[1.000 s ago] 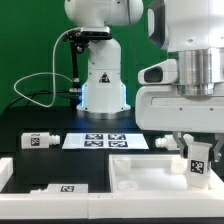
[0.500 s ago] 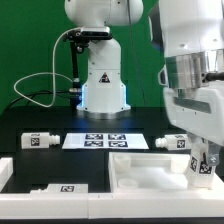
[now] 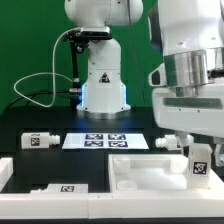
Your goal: Assemble one leg
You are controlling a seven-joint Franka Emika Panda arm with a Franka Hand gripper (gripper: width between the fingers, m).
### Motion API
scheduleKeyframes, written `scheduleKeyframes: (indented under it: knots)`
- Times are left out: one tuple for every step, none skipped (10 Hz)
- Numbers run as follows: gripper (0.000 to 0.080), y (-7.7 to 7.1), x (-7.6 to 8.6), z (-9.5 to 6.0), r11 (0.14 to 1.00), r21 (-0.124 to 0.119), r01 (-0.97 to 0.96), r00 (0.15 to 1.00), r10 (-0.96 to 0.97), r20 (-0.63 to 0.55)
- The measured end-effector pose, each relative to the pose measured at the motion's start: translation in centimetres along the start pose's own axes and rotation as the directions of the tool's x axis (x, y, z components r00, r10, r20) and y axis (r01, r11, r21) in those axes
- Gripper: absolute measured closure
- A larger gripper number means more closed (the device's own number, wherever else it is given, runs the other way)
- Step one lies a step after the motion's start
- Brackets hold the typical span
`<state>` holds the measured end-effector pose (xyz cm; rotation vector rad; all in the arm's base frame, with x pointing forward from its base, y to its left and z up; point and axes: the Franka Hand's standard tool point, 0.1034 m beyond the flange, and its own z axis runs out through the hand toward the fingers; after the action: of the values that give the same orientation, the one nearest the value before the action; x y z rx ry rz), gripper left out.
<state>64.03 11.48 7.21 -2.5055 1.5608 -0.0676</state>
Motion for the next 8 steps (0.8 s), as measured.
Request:
scheduleKeyframes:
  knots:
    - [0.0173, 0.24, -0.16, 0.08, 0.984, -0.017, 0.180, 0.984, -0.180, 0.008]
    - [0.0156, 0.37, -0.45, 0.20, 0.962, -0.028, 0.273, 0.962, -0.272, 0.013]
    - [0.0156, 0.40, -0.32, 0.19, 0.948, -0.027, 0.317, 0.948, -0.317, 0.014]
    - [0.0156, 0.43, -0.25, 0.19, 0.922, -0.026, 0.387, 0.922, -0.387, 0.016]
    - [0.0151, 0.45, -0.22, 0.20, 0.893, -0.027, 0.449, 0.894, -0.449, 0.017]
    - [0.0150, 0.45, -0.19, 0.19, 0.840, -0.028, 0.543, 0.840, -0.542, 0.017]
    - [0.0150, 0.14, -0.05, 0.05, 0.701, -0.063, 0.710, 0.702, -0.712, -0.005]
    - [0.0150, 0.17, -0.18, 0.12, 0.756, -0.055, 0.652, 0.757, -0.653, -0.007]
